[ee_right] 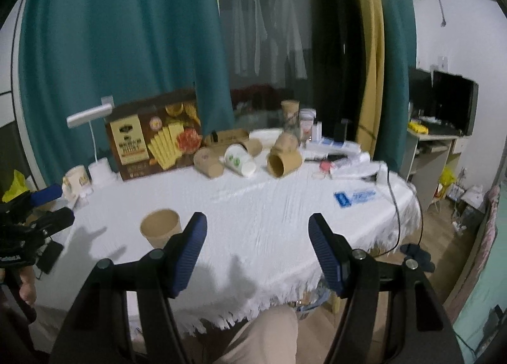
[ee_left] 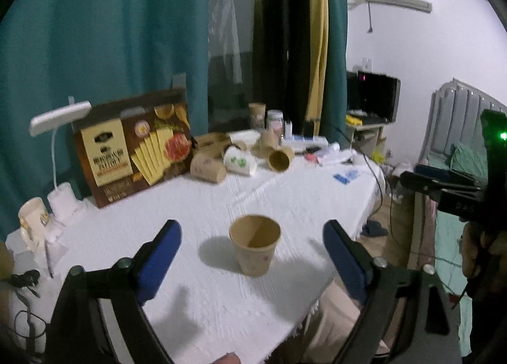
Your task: Flip cup upright
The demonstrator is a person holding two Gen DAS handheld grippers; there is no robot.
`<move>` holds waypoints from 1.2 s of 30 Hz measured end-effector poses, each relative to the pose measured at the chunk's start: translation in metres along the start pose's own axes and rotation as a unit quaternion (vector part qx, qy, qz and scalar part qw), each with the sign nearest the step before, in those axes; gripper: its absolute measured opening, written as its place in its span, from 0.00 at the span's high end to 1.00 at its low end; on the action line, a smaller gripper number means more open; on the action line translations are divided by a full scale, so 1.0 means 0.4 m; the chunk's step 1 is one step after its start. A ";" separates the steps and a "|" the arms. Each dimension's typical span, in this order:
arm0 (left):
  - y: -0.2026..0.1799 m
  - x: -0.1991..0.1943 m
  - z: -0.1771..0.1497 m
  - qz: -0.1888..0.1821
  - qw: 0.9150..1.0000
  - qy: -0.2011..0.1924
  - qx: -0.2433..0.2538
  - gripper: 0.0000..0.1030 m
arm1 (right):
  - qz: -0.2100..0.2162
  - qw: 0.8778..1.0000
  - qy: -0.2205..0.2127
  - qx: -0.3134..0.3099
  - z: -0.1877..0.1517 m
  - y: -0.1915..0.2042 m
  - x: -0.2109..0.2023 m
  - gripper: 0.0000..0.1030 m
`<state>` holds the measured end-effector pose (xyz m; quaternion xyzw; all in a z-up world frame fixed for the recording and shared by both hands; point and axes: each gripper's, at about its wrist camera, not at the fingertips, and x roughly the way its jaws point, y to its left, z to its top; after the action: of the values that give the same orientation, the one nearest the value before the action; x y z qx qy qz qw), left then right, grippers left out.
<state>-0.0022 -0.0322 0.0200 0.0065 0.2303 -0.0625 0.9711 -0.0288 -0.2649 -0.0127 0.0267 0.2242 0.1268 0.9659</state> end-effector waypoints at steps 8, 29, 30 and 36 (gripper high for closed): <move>0.023 -0.102 0.049 0.002 0.998 -0.057 -0.013 0.00 | 0.001 0.998 -0.058 -0.023 0.066 0.046 -0.138 0.35; 0.096 -0.147 0.026 0.024 0.996 -0.082 -0.040 0.00 | 0.043 0.997 -0.052 -0.041 0.081 0.166 -0.100 0.21; 0.097 -0.143 0.026 0.024 0.996 -0.081 -0.041 0.00 | 0.043 0.997 -0.051 -0.042 0.080 0.165 -0.095 0.21; 0.097 -0.128 0.025 0.021 0.996 -0.076 -0.042 0.00 | 0.043 0.997 -0.046 -0.041 0.076 0.162 -0.078 0.21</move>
<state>-0.0382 0.0121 0.0513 -0.0344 0.1579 -0.0329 0.9863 -0.0577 -0.2100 0.0349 0.0020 0.1727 0.1762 0.9691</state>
